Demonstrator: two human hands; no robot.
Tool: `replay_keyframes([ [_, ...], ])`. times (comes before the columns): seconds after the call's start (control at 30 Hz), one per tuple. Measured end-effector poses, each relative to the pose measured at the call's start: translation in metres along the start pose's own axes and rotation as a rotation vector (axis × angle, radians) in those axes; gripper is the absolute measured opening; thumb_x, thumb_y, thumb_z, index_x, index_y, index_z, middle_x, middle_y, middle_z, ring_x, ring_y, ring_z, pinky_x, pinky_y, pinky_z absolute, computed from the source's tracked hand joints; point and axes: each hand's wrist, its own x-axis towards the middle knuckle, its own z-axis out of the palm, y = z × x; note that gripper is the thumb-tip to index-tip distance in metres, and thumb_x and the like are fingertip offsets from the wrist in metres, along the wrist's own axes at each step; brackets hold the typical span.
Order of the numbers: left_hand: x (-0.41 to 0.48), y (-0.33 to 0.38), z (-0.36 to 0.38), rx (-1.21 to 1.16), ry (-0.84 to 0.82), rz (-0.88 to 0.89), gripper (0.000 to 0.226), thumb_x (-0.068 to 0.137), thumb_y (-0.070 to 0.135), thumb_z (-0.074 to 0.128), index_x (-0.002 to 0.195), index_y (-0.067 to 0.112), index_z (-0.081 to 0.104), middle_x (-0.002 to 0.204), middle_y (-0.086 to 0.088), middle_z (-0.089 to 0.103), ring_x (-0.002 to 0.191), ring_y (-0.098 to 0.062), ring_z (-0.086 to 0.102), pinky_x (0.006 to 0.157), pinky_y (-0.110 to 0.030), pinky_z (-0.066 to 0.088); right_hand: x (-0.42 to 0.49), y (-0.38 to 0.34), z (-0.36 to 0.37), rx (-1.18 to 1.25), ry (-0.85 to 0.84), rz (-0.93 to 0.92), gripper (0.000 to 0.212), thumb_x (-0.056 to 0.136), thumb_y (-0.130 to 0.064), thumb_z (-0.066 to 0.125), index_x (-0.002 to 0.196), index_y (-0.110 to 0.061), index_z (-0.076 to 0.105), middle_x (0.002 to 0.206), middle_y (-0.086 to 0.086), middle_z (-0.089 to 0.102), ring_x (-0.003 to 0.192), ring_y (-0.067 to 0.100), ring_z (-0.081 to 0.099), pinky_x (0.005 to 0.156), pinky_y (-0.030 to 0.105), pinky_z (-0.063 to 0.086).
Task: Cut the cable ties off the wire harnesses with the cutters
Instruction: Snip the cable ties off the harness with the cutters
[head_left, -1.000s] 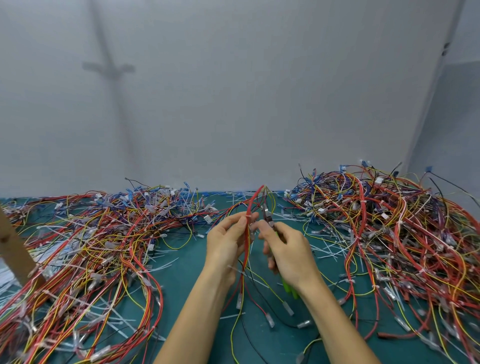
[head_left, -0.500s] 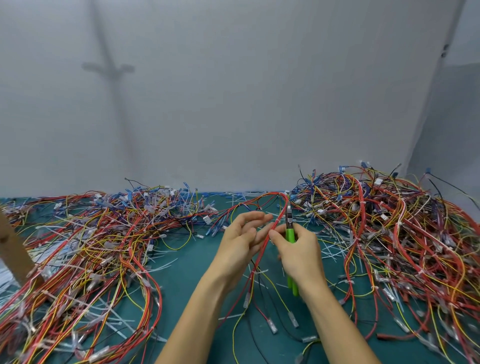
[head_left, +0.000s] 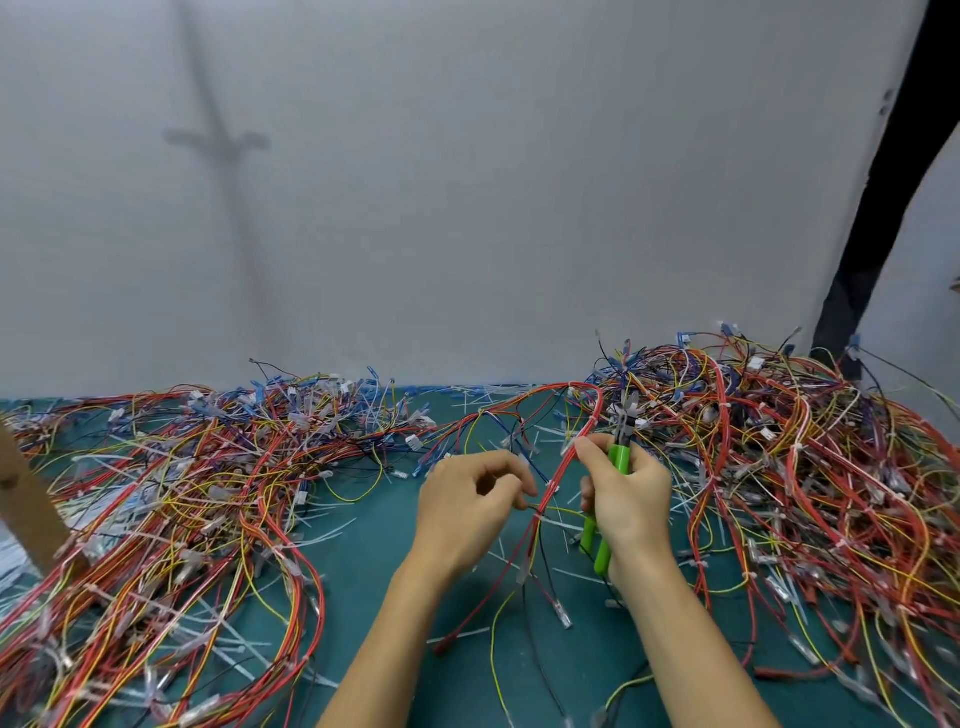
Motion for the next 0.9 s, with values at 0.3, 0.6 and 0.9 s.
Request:
replay_keyframes([
  [0.3,0.005,-0.011,-0.004,0.105,-0.019,-0.201,0.031,0.072,0.039,0.040,0.070,0.030,0.069,0.064,0.018,0.070,0.076,0.000,0.065,0.077,-0.029,0.048,0.000,-0.005,-0.004,0.084,-0.002,0.011,0.016,0.089,-0.011,0.068,0.075,-0.019,0.064,0.052,-0.005,0.052,0.046,0.009,0.045,0.048,0.026,0.043],
  [0.6,0.007,-0.014,-0.010,-0.686,-0.301,-0.356,0.025,0.087,0.002,0.059,0.105,0.012,0.075,0.109,-0.010,0.073,0.096,-0.024,0.072,0.074,-0.025,0.057,-0.001,-0.006,-0.002,0.083,-0.004,0.019,0.014,0.088,-0.010,0.069,0.078,-0.018,0.064,0.057,-0.002,0.052,0.048,0.010,0.044,0.050,0.028,0.041],
  [0.9,0.009,-0.012,-0.001,-0.876,-0.122,-0.241,0.019,0.076,0.013,0.073,0.094,0.008,0.066,0.099,-0.013,0.074,0.085,-0.020,0.072,0.072,-0.023,0.057,-0.001,-0.006,-0.002,0.074,-0.009,0.060,0.014,0.089,-0.008,0.067,0.078,-0.016,0.064,0.059,0.002,0.052,0.052,0.014,0.045,0.052,0.029,0.041],
])
